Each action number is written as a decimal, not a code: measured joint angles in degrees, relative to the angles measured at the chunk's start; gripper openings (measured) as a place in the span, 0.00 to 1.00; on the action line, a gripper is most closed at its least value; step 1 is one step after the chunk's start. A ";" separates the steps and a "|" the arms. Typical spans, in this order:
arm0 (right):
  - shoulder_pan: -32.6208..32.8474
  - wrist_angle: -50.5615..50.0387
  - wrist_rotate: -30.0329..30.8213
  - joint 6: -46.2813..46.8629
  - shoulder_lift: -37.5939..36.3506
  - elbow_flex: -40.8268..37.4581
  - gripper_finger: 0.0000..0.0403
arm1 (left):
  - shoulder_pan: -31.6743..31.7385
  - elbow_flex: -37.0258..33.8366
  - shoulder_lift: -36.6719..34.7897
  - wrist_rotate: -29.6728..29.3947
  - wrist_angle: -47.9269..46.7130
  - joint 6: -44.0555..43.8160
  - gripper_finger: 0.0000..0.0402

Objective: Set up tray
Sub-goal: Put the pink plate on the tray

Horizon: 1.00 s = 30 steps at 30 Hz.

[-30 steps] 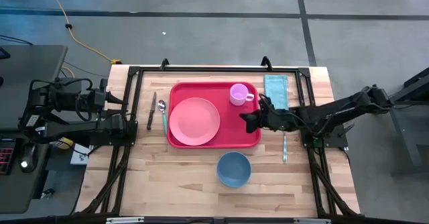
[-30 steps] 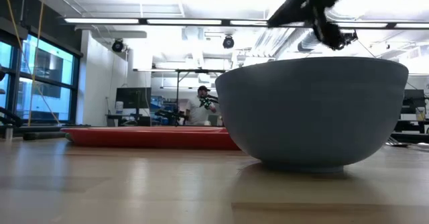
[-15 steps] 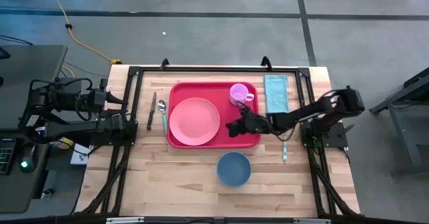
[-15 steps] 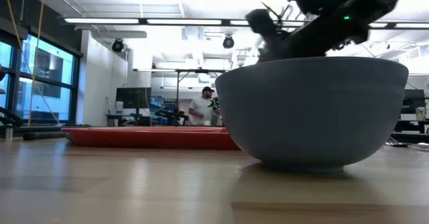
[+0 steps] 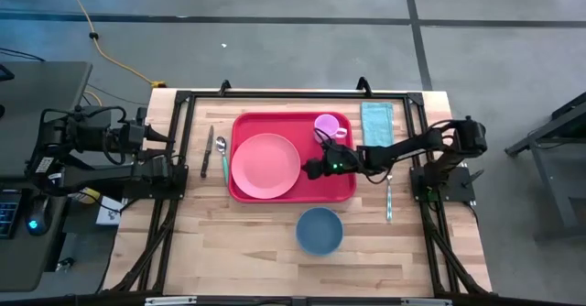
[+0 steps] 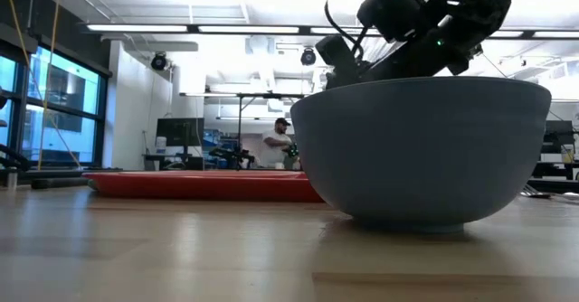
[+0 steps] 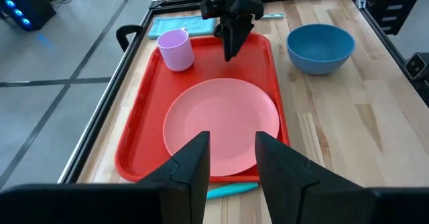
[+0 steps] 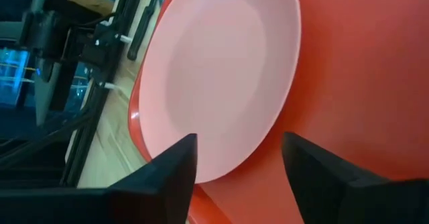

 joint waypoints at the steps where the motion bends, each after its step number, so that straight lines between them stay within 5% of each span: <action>1: -0.12 -0.11 0.07 -0.02 0.00 0.00 0.50 | 0.01 0.00 0.00 0.01 0.00 -0.01 0.38; 30: -0.80 -2.60 -5.67 0.51 8.94 6.16 0.41 | 0.00 0.00 -0.01 0.04 0.02 -0.12 0.38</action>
